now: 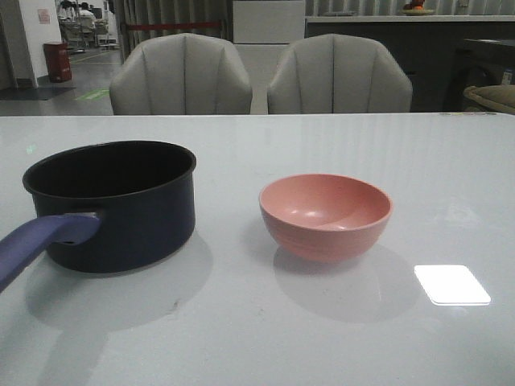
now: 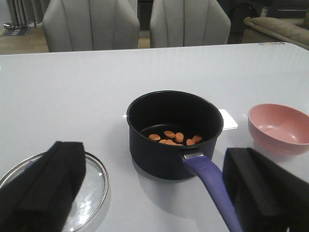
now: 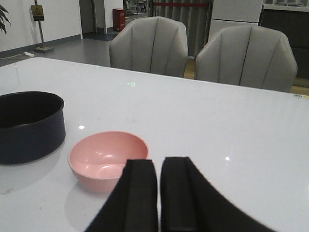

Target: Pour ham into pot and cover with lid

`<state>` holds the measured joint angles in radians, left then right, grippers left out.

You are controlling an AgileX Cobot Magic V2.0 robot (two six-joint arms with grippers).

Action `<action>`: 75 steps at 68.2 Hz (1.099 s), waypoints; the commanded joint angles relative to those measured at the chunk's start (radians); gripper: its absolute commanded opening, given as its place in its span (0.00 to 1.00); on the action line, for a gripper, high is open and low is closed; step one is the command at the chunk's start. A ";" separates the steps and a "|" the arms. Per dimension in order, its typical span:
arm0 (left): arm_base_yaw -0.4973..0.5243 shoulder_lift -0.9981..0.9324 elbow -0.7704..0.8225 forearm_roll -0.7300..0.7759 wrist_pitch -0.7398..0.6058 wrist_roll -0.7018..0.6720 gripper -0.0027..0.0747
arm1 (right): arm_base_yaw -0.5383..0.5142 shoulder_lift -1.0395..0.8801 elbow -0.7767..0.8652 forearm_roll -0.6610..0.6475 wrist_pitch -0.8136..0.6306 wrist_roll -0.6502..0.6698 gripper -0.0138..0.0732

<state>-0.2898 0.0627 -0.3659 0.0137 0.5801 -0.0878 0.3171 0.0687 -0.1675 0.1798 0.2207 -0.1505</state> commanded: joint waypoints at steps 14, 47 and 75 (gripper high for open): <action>-0.008 0.067 -0.047 0.006 -0.075 -0.001 0.84 | -0.005 0.008 0.002 -0.006 -0.090 -0.012 0.33; 0.098 0.733 -0.380 0.163 -0.038 -0.134 0.85 | -0.005 0.008 0.002 -0.006 -0.090 -0.012 0.33; 0.304 1.084 -0.533 0.113 0.087 -0.136 0.84 | -0.005 0.008 0.002 -0.006 -0.090 -0.012 0.33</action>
<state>-0.0057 1.1088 -0.8463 0.1426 0.7033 -0.2110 0.3171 0.0663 -0.1382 0.1791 0.2174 -0.1505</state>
